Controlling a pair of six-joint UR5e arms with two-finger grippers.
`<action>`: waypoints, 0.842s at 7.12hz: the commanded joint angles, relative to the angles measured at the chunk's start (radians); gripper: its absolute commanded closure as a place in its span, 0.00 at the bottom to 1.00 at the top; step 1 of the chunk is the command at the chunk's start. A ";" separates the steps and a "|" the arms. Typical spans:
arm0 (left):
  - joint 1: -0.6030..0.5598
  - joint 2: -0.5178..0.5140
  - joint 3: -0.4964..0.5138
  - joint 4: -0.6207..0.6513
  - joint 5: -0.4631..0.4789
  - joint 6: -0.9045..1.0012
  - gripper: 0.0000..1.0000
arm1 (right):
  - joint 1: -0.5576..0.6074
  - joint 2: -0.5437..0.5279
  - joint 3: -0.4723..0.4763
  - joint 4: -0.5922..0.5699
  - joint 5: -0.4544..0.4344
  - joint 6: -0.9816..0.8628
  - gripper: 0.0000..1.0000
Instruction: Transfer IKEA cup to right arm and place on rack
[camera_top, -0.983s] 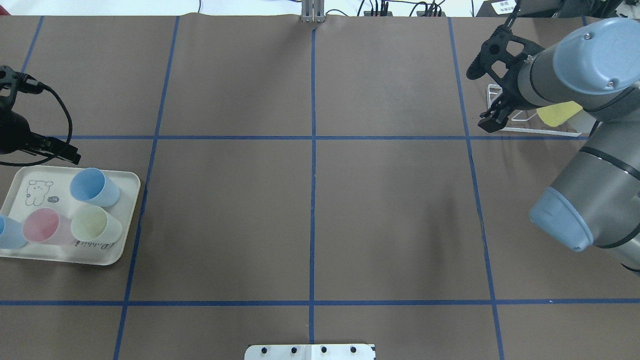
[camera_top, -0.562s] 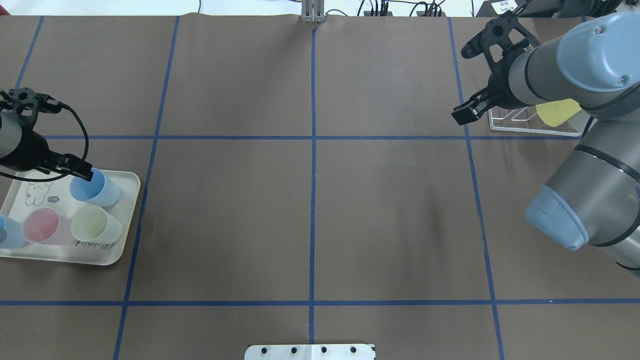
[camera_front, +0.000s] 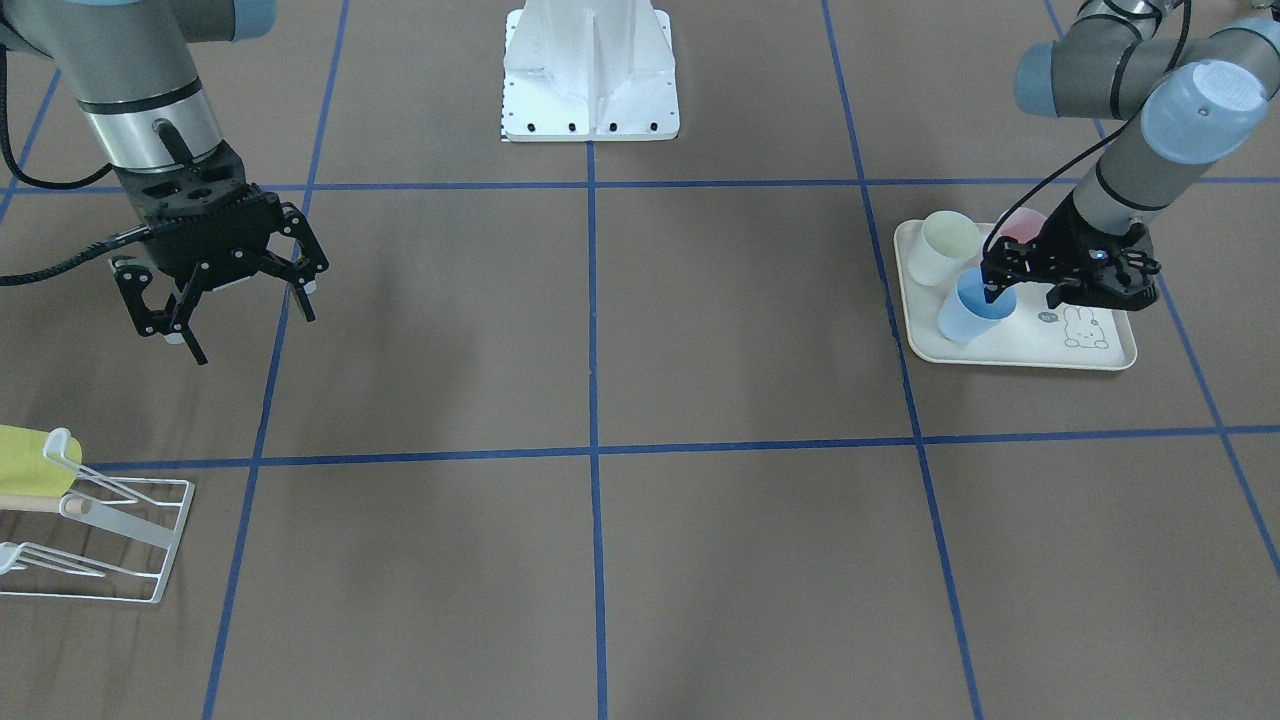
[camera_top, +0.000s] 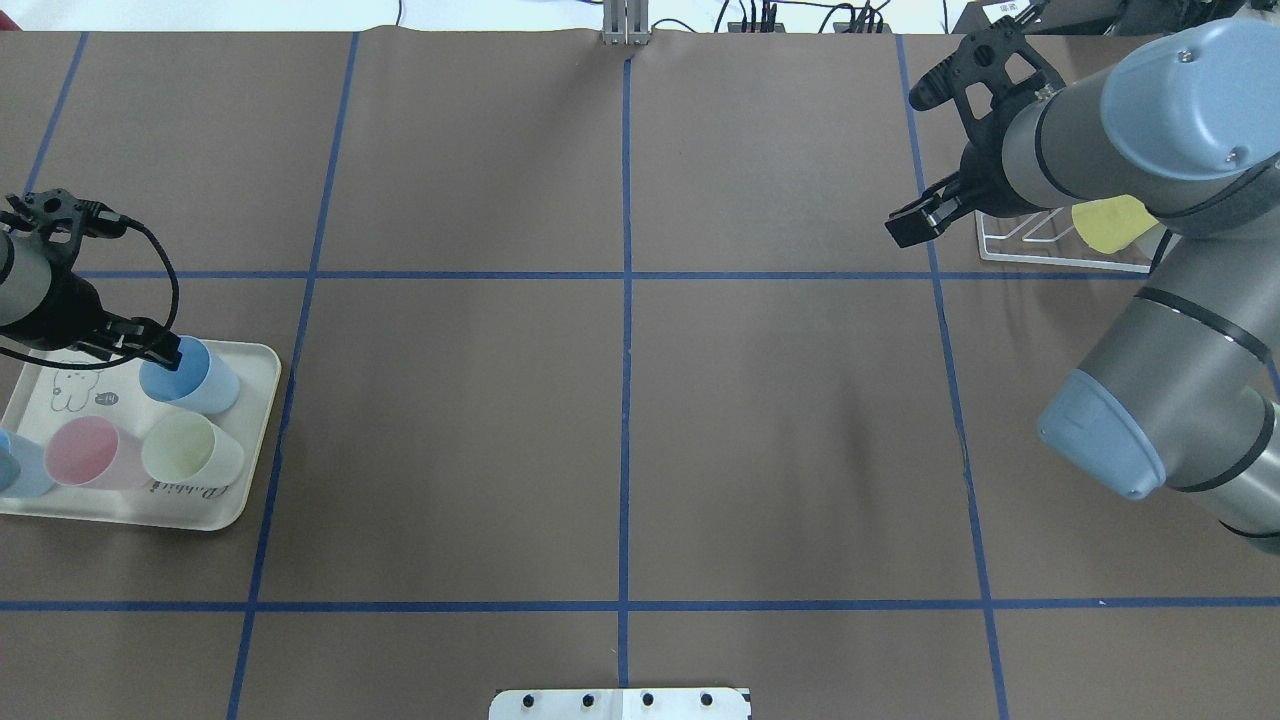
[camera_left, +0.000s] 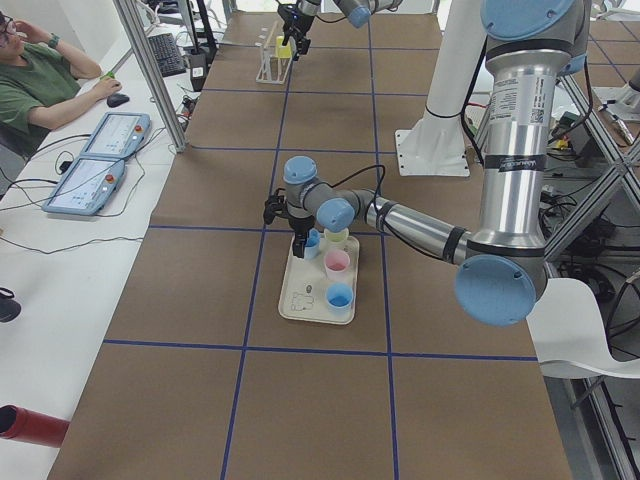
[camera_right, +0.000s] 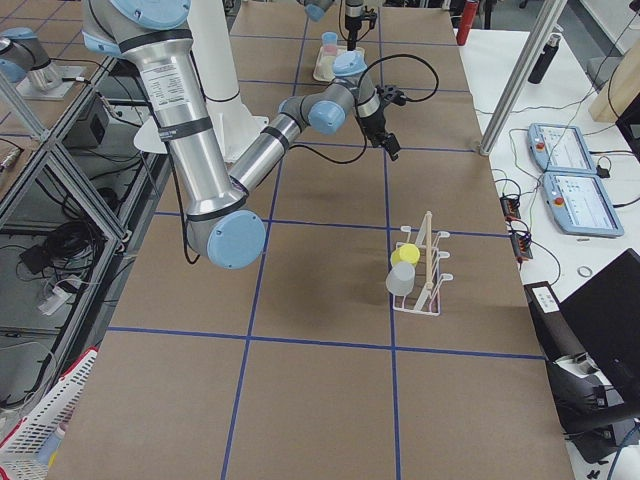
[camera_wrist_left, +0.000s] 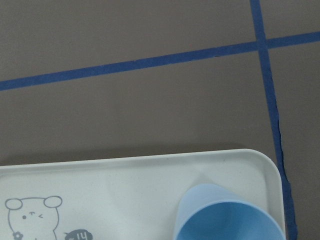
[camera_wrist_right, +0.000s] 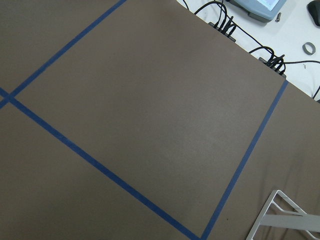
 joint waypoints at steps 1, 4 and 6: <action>0.000 -0.002 -0.001 -0.002 -0.007 -0.001 0.69 | -0.004 0.001 0.000 0.000 0.000 0.000 0.01; 0.000 -0.009 0.001 0.001 -0.034 -0.001 1.00 | -0.005 0.001 0.000 0.002 -0.001 -0.001 0.01; -0.001 -0.011 -0.007 0.009 -0.051 -0.001 1.00 | -0.005 0.000 0.000 0.002 -0.001 -0.001 0.01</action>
